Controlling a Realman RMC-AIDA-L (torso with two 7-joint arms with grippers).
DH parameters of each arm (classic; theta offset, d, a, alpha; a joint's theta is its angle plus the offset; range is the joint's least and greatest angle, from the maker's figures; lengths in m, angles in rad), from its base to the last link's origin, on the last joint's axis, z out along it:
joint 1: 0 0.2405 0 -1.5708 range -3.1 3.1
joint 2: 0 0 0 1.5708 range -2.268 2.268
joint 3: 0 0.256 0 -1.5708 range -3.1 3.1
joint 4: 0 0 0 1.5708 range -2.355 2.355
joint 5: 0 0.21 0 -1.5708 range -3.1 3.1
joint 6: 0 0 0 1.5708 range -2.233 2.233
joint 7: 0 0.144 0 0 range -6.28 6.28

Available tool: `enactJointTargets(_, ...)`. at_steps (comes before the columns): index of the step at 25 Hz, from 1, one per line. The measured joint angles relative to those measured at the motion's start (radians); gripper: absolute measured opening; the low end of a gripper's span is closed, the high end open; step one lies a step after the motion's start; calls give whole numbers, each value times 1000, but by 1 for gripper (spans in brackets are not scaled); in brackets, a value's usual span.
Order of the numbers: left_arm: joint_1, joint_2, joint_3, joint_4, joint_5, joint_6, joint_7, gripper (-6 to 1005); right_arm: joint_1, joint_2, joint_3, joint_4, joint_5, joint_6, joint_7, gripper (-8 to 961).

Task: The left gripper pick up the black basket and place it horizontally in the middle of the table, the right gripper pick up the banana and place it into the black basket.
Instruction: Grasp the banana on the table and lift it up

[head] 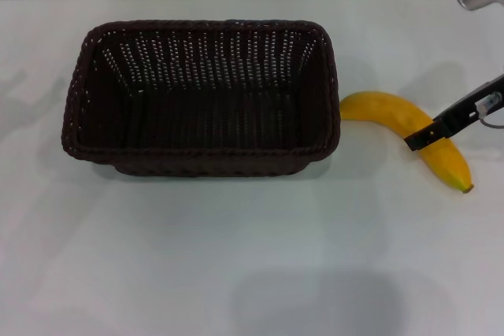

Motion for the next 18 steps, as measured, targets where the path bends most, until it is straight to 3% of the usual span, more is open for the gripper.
enactJointTargets(9,0,-4,-3,0,-3,3,3,895,24,0,-45,55,-80,-29,39,748)
enactJointTargets(14,1,-6,-3,0,-5,3,2,895,35,0,-45,78,-82,-29,31,523)
enactJointTargets(18,0,-7,-2,-3,-7,3,1,894,34,-2,-45,79,-81,-30,26,492)
